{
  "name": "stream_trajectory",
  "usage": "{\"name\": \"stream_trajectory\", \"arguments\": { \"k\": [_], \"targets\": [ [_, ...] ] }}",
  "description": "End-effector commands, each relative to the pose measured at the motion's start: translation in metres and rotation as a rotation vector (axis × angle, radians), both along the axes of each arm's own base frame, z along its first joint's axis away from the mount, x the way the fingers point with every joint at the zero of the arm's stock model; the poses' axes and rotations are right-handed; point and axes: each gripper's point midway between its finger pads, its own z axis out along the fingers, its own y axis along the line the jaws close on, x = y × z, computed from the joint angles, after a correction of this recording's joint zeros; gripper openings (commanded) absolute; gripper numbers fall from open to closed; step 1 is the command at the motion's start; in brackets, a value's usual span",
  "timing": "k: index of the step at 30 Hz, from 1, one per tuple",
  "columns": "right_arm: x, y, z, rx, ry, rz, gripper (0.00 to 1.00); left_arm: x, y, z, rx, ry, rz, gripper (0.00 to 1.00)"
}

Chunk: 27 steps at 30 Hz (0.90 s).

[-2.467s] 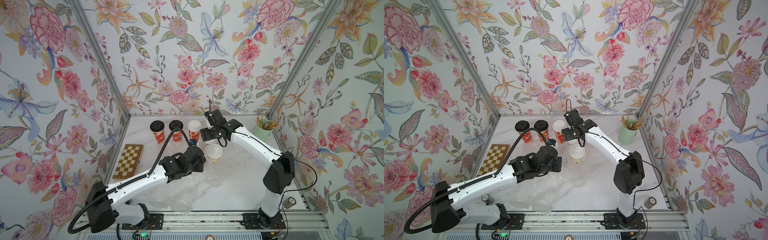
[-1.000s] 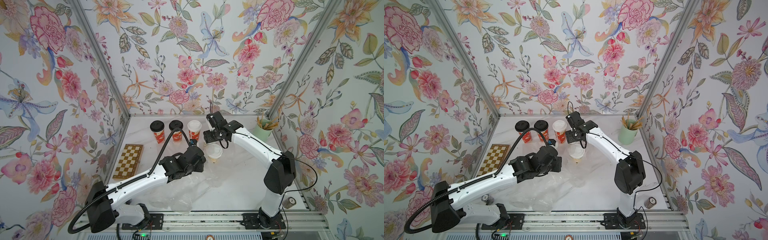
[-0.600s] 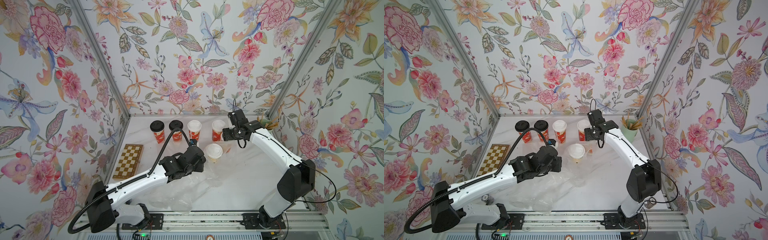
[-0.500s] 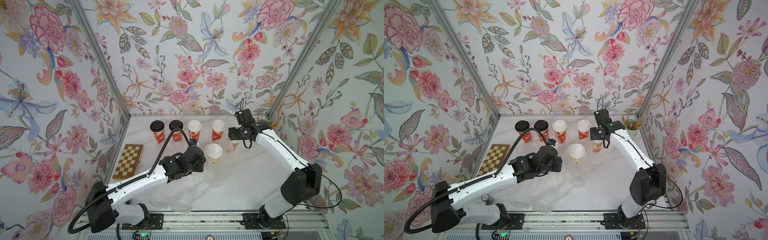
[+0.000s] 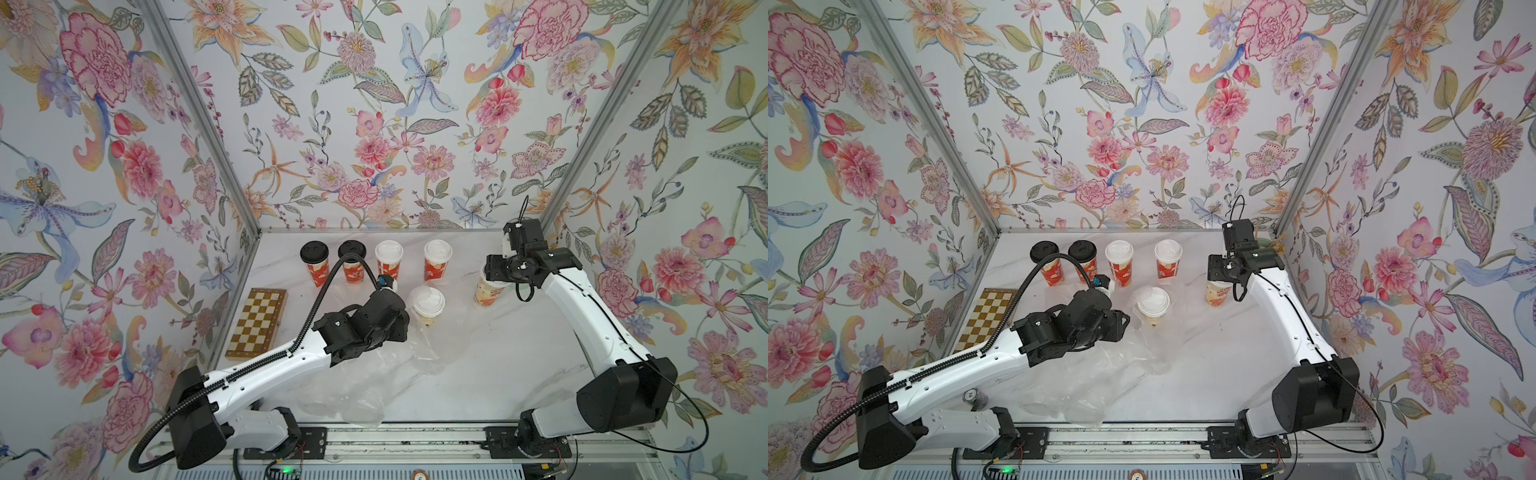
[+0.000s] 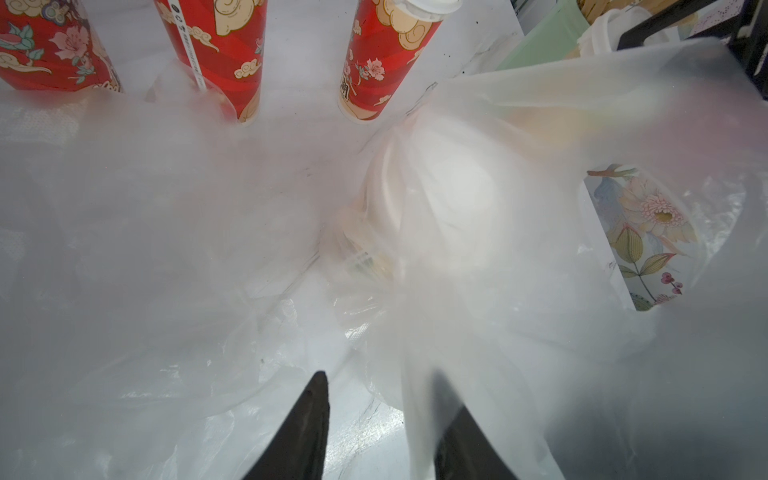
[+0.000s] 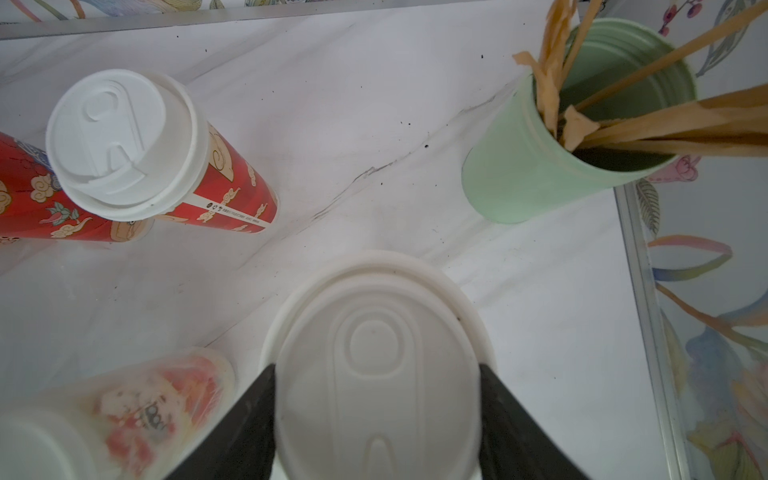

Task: Pack milk tea into plastic carrier bags
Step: Pick up the milk tea cup at the center of the board, then place the milk tea cup in the plastic carrier bag.

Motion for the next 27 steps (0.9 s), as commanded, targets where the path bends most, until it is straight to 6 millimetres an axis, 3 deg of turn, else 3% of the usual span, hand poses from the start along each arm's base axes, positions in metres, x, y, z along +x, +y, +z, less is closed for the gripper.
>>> {"name": "stream_trajectory", "arguments": {
  "k": [1, 7, 21, 27],
  "targets": [
    [-0.006, 0.002, 0.010, 0.009, -0.012, 0.023, 0.62, -0.002, -0.002, 0.015, -0.033, -0.002, -0.033, 0.45],
    [-0.021, 0.004, 0.040, 0.006, -0.029, 0.026, 0.61, -0.011, -0.011, 0.020, -0.093, 0.011, -0.093, 0.48],
    [-0.080, 0.021, 0.128, 0.012, -0.073, 0.065, 0.53, -0.023, -0.010, 0.041, -0.131, -0.009, -0.139, 0.60],
    [-0.099, 0.032, 0.158, 0.023, -0.109, 0.102, 0.52, -0.030, -0.011, 0.037, -0.099, 0.002, -0.160, 0.63]
  ]
}}
